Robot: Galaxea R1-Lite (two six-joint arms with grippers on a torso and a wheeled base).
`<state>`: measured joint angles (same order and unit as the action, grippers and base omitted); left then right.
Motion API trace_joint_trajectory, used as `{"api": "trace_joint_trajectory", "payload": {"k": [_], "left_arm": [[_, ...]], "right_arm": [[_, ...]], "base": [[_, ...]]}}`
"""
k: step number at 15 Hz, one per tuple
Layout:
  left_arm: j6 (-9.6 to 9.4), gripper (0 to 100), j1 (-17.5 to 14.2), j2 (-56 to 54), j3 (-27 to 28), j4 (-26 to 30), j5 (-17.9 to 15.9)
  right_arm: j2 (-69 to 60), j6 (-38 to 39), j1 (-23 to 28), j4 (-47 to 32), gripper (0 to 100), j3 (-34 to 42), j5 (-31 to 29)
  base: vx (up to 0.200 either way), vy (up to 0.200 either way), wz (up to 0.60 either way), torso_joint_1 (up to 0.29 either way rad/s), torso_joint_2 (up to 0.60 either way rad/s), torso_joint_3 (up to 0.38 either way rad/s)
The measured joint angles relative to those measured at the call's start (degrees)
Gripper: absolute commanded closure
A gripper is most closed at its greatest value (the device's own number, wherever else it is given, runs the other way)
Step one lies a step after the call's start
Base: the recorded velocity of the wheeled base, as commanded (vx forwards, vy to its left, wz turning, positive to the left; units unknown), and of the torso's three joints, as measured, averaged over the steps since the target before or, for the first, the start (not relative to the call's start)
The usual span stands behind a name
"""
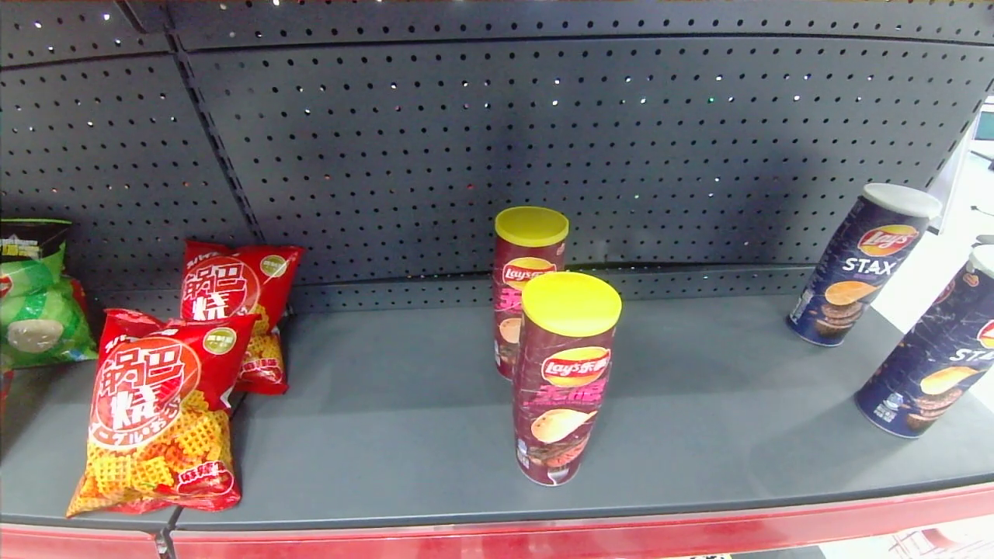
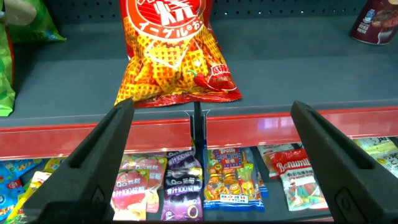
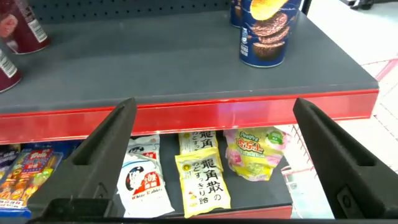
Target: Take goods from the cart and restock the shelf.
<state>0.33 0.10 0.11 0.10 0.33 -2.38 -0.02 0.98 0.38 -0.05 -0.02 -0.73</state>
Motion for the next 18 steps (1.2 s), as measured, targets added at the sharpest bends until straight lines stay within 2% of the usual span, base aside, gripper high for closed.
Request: {"api": "trace_joint_trajectory", "payload": {"k": [4, 18], "left_arm": [[0.00, 0, 0.0, 0.0, 0.0, 0.0, 0.0], [-0.01, 0, 0.0, 0.0, 0.0, 0.0, 0.0]], "right_arm": [[0.0, 0.1, 0.0, -0.1, 0, 0.0, -1.7], [0.0, -0.4, -0.1, -0.2, 0, 0.0, -1.5]], "base": [[0.000, 0.000, 0.00, 0.000, 0.00, 0.000], [0.000, 0.000, 0.00, 0.000, 0.00, 0.000]]}}
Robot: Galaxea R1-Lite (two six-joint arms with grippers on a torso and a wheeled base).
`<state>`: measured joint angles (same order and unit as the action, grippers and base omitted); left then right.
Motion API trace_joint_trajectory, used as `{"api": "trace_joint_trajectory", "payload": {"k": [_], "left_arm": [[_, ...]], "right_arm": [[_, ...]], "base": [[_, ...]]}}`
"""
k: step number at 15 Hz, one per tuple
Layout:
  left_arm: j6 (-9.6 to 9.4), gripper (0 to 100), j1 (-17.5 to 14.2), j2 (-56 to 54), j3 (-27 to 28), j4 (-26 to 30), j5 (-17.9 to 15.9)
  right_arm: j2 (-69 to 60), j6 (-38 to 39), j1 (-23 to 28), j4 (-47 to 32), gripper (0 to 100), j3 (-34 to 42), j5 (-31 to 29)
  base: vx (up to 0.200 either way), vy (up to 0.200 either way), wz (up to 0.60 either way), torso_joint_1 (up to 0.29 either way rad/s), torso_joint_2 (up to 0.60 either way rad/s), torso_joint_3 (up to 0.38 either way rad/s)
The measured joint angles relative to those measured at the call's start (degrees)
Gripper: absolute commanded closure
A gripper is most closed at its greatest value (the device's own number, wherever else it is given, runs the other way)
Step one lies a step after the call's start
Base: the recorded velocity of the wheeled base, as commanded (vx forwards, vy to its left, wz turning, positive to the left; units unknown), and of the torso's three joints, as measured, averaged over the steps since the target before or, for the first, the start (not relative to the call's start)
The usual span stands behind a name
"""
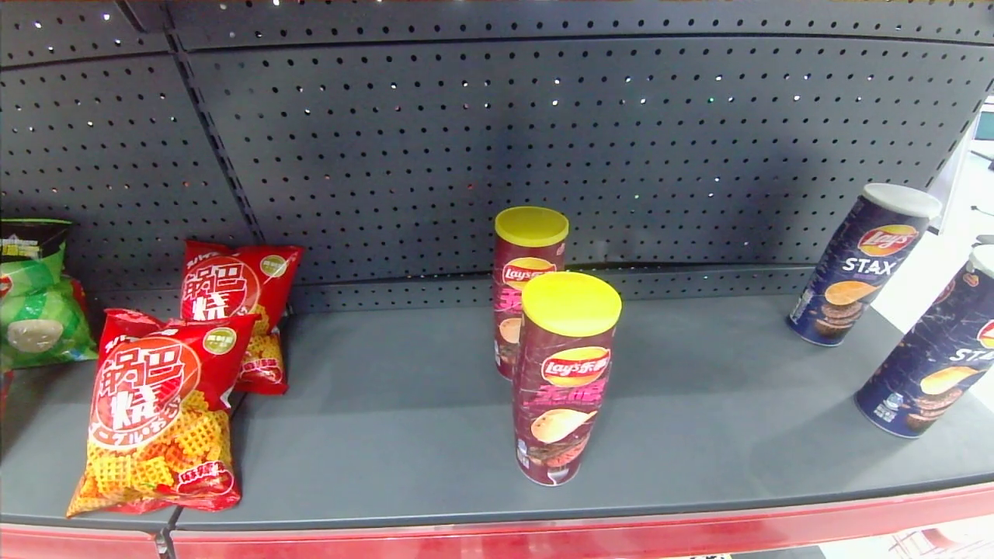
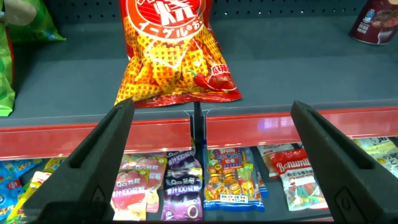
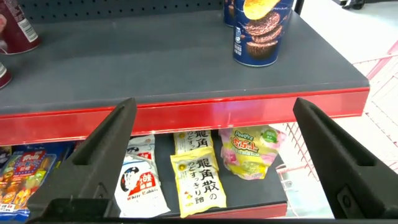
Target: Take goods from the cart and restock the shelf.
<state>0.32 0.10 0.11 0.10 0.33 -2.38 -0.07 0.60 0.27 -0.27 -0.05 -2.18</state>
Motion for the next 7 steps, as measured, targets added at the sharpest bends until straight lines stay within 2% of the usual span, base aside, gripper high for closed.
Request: {"api": "trace_joint_trajectory", "payload": {"k": [7], "left_arm": [[0.01, 0, 0.0, 0.0, 0.0, 0.0, 0.0]], "right_arm": [[0.0, -0.2, 0.0, 0.0, 0, 0.0, 0.0]], "base": [[0.000, 0.000, 0.00, 0.000, 0.00, 0.000]]}}
